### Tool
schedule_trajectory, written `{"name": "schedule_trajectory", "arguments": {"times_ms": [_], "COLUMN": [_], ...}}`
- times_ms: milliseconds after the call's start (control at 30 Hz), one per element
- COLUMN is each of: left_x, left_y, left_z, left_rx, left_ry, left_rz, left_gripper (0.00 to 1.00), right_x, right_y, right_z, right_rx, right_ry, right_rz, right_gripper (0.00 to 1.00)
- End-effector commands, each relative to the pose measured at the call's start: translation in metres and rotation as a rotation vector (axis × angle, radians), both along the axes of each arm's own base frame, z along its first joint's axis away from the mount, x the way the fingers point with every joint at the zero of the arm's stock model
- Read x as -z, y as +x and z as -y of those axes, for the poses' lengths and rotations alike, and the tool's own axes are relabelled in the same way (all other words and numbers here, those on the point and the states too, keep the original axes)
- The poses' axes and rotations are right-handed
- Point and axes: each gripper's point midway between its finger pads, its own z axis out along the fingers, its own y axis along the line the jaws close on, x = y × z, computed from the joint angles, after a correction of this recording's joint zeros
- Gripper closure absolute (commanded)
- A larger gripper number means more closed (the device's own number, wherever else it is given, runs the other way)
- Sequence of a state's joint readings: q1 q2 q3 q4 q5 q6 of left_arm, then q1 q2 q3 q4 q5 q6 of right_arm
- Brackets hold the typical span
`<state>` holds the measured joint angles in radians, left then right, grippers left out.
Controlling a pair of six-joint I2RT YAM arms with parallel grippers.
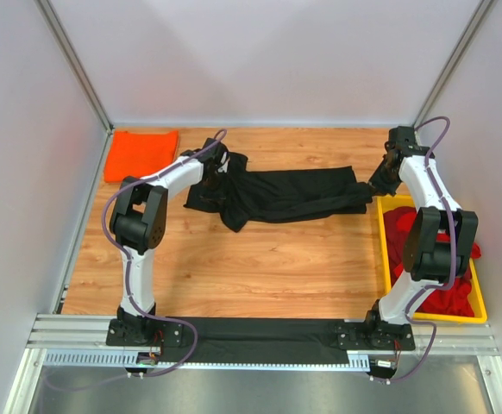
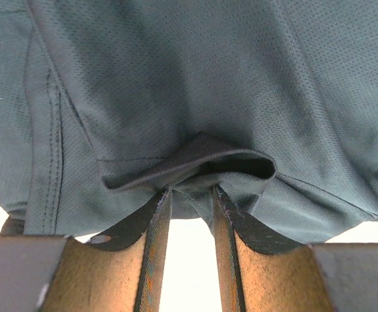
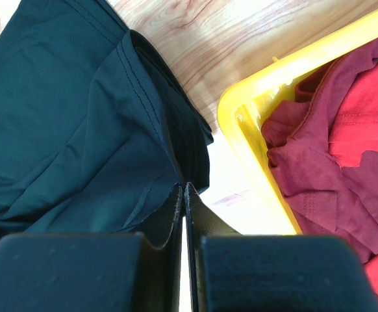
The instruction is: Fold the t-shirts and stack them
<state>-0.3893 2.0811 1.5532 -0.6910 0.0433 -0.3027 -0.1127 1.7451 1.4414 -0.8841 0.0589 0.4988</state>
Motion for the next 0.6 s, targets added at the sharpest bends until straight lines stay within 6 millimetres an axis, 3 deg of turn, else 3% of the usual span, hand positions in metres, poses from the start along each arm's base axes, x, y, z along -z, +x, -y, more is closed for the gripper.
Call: {"name": "schedule_trajectory", "arguments": {"times_ms": [0, 167, 300, 367, 567], "left_x": [-0.018, -0.017, -0.022, -0.029, -0.058], "left_y": [0.02, 0.022, 0.024, 0.026, 0.017], "left_z": [0.002, 0.0, 0.0, -0.005, -0.02], "left_rx": [-0.014, -0.019, -0.028, -0.05, -0.107], "left_ry": [-0.009, 0.005, 0.005, 0.027, 0.072], "left_rz": [0.067, 0.073, 0.081, 0.095, 0.12], "left_gripper": [0.61, 0.62, 0.9, 0.99, 1.0], "right_x": [-0.017, -0.013, -0.014, -0.012, -0.013], "right_y": [0.011, 0.012, 0.012, 0.011, 0.01], "right_z": [0.006, 0.006, 0.005, 0.005, 0.003], "right_rx": [-0.005, -0.006, -0.007, -0.01, -0.01], "right_ry": [-0.02, -0.018, -0.017, -0.014, -0.004], "right_rz": [0.054, 0.048, 0.05, 0.05, 0.055], "right_gripper": [1.0, 1.0, 1.0, 1.0, 1.0]}}
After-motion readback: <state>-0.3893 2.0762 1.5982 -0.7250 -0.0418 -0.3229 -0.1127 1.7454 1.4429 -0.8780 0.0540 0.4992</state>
